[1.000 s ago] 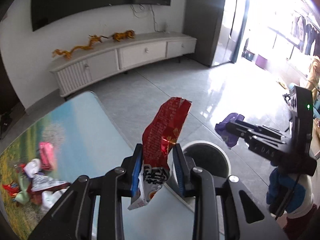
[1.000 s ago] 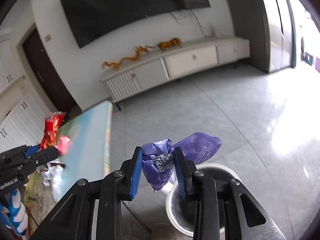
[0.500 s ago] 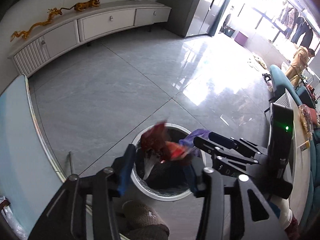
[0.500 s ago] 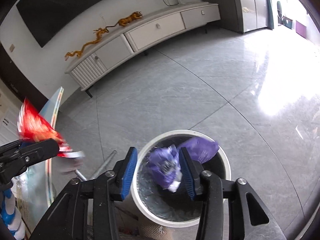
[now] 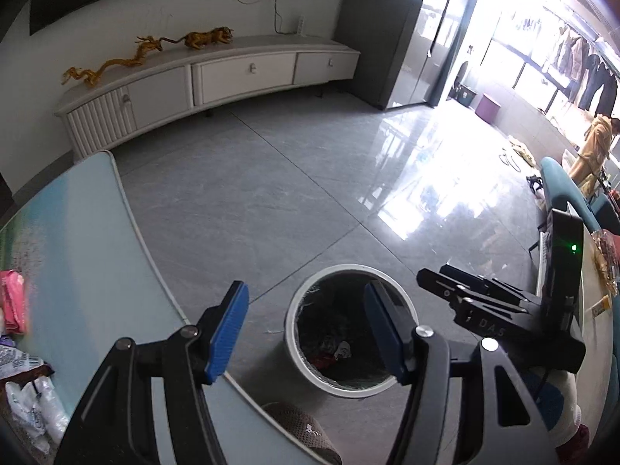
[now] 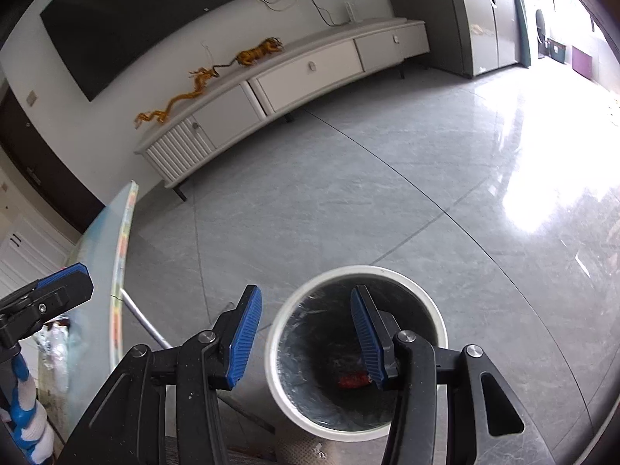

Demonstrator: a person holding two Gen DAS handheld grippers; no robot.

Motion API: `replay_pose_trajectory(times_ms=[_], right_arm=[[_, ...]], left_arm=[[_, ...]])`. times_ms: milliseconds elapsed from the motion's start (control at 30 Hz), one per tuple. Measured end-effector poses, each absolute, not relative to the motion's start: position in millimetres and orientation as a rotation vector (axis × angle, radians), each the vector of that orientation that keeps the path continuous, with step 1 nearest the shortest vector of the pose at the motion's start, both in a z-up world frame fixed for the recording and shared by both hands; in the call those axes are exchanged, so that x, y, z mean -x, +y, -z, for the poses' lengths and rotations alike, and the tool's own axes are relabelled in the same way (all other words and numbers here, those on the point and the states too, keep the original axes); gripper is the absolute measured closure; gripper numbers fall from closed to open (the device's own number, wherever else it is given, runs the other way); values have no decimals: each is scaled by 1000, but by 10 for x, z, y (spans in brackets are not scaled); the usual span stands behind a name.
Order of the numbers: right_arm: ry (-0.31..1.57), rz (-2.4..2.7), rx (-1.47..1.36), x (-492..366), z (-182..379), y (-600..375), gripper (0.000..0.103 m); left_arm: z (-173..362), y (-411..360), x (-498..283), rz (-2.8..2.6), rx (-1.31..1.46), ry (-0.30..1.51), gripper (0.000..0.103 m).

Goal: Collect trash
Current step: 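Return both tools to the table over the remaining wrappers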

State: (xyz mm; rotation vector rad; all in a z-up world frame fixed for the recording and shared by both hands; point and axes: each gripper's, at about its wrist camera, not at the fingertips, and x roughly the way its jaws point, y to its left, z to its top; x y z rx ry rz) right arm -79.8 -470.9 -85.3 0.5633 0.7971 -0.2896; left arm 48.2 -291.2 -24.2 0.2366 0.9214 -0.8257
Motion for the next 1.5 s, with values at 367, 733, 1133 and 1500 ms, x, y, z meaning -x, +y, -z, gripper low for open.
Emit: replay_pose_trajectory(times_ms=[367,733,1133,1500], right_arm=[[685,199,-469,752,151,-4158,57],[618,70,-362,576,-435,-3476,57],[565,-86,-284,420,-890,-2779,57],[703,-241,-257,64,-425,-2275,57]], left_arm=[[-271,-1629,-515,662,-95,789,43],[-599,-349,-731,465,40,706,43],[-1154,636,-794,324,38,615,43],[-233,768,-941,323,138,828,43]])
